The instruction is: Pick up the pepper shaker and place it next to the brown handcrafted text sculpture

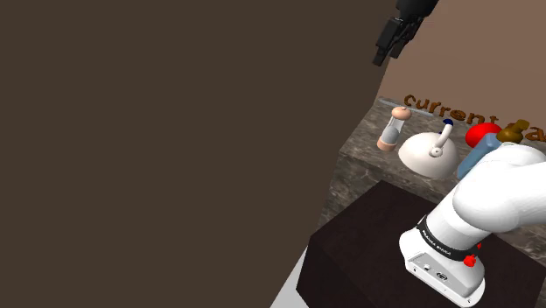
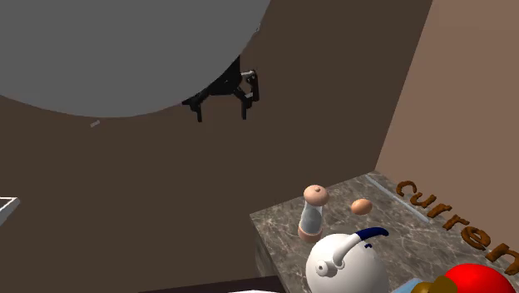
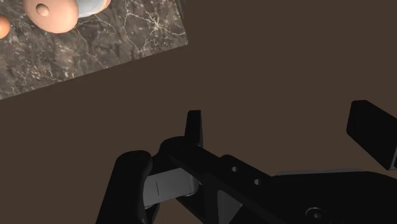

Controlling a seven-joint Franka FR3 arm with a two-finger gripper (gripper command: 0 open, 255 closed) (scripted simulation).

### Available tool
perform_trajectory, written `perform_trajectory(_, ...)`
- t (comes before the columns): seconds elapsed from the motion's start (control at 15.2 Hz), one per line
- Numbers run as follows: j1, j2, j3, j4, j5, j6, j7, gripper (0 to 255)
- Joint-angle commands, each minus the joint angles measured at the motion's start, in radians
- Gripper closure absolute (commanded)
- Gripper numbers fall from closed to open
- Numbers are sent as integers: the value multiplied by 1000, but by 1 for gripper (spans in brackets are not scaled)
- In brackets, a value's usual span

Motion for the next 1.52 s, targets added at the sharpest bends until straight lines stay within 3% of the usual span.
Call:
perform_trajectory(0.0,0,0,0,0,0,0,0,0)
perform_trajectory(0.73,-57,-55,-226,-240,-139,187,-286,0)
perform_trajectory(1.45,-90,95,-512,-313,-267,429,-592,0)
